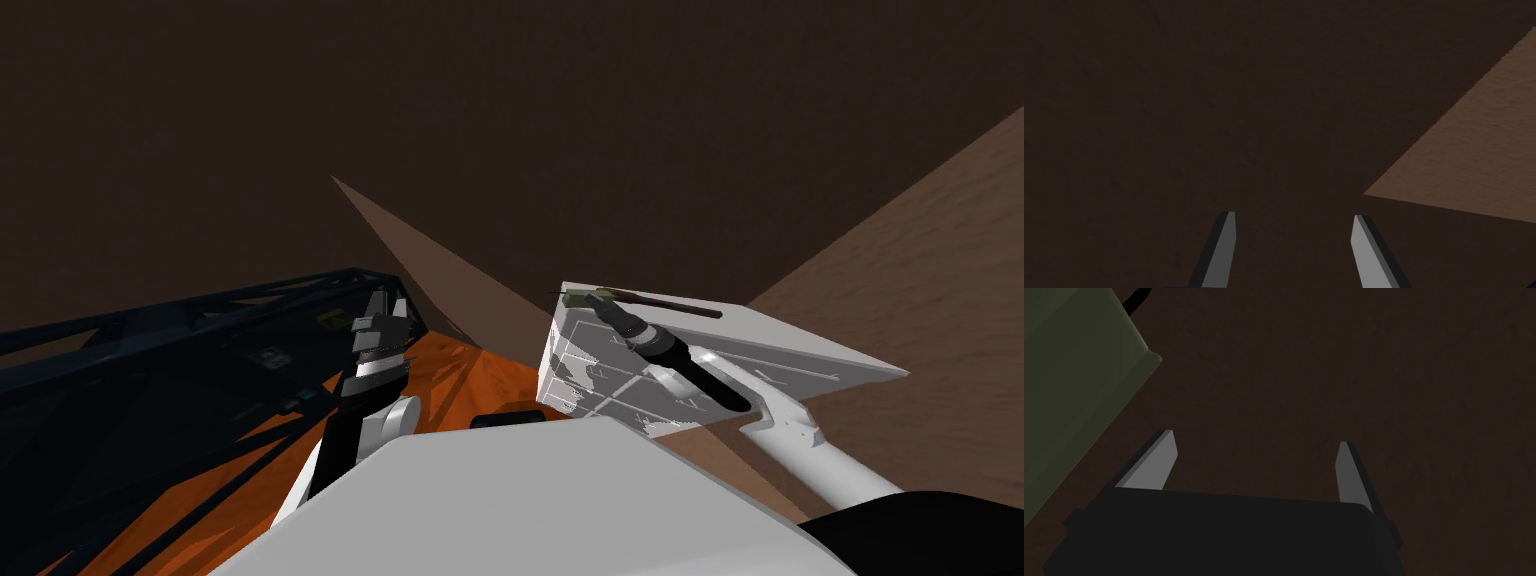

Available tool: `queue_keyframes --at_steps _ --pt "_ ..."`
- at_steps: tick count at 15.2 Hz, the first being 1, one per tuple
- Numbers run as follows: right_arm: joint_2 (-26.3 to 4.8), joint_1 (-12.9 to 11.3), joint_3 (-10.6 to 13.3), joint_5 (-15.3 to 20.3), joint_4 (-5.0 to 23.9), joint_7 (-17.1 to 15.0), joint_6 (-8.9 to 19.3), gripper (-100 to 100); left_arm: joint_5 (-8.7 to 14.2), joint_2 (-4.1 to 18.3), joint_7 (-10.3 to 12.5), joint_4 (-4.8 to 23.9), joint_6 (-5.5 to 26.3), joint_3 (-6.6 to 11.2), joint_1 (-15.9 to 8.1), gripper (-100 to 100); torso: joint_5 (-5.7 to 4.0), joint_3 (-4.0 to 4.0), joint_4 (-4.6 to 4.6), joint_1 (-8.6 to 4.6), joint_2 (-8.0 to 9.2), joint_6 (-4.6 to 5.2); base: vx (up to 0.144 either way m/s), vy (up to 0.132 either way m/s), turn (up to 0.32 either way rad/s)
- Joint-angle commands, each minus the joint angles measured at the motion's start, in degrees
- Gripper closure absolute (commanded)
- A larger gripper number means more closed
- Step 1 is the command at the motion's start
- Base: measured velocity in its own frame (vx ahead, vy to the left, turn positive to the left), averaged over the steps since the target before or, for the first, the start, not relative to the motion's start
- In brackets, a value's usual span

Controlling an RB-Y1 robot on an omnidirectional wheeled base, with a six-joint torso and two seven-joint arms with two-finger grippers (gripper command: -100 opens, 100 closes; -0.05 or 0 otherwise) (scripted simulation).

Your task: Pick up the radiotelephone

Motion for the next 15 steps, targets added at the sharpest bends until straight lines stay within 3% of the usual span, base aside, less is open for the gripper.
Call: queue_keyframes --at_steps 1,2,5,6,9,10,11,14,15 --pt "-2.51 0.06 -0.18 0.11 0.19 -0.05 -0.27 -100 0.00 0.00 0.00 0.00 0.00 0.00 0.00 0 0.00 0.00 0.00 0.00 0.00 0.00 0.000 0.000 0.000" --pt "-4.05 0.15 -1.34 0.87 1.91 -0.46 -1.83 -100 0.00 0.00 0.00 0.00 0.00 0.00 0.00 0 0.00 0.00 0.00 0.01 0.00 -0.01 0.009 0.000 -0.075" --pt "-7.82 0.15 -1.34 0.87 1.91 -0.46 -1.83 -100 0.00 0.00 0.00 0.00 0.00 0.00 0.00 0 0.00 0.00 0.00 0.01 -0.01 0.00 0.008 0.003 -0.058" --pt "-9.20 0.27 -2.50 1.66 3.68 -0.87 -3.43 -100 0.00 0.00 0.00 0.00 0.00 0.00 0.00 0 0.00 0.00 0.00 0.01 -0.01 -0.02 0.010 0.001 -0.075" --pt "-13.17 0.27 -2.50 1.66 3.68 -0.87 -3.43 -100 0.00 0.00 0.00 0.00 0.00 0.00 0.00 0 0.00 -0.01 0.00 0.01 -0.02 0.00 0.010 0.004 -0.054" --pt "-13.23 0.27 -2.50 1.66 3.68 -0.87 -3.43 -100 0.00 0.00 0.00 0.00 0.00 0.00 0.00 0 0.01 -0.01 0.00 0.02 -0.01 -0.01 0.003 0.001 0.011" --pt "-15.34 0.43 -3.65 2.47 5.49 -1.30 -5.04 -100 0.00 0.00 0.00 0.00 0.00 0.00 0.00 0 0.00 0.00 0.00 0.02 0.00 -0.01 0.010 0.001 -0.088" --pt "-18.72 0.43 -3.65 2.47 5.49 -1.30 -5.04 -100 0.00 0.00 0.00 0.00 0.00 0.00 0.00 0 0.00 -0.01 0.00 0.01 -0.02 0.00 0.012 0.003 -0.057" --pt "-20.29 0.63 -4.78 3.31 7.34 -1.74 -6.67 -100 0.00 0.00 0.00 0.00 0.00 0.00 0.00 0 0.00 -0.01 -0.01 0.02 -0.02 -0.01 0.013 -0.001 -0.083"
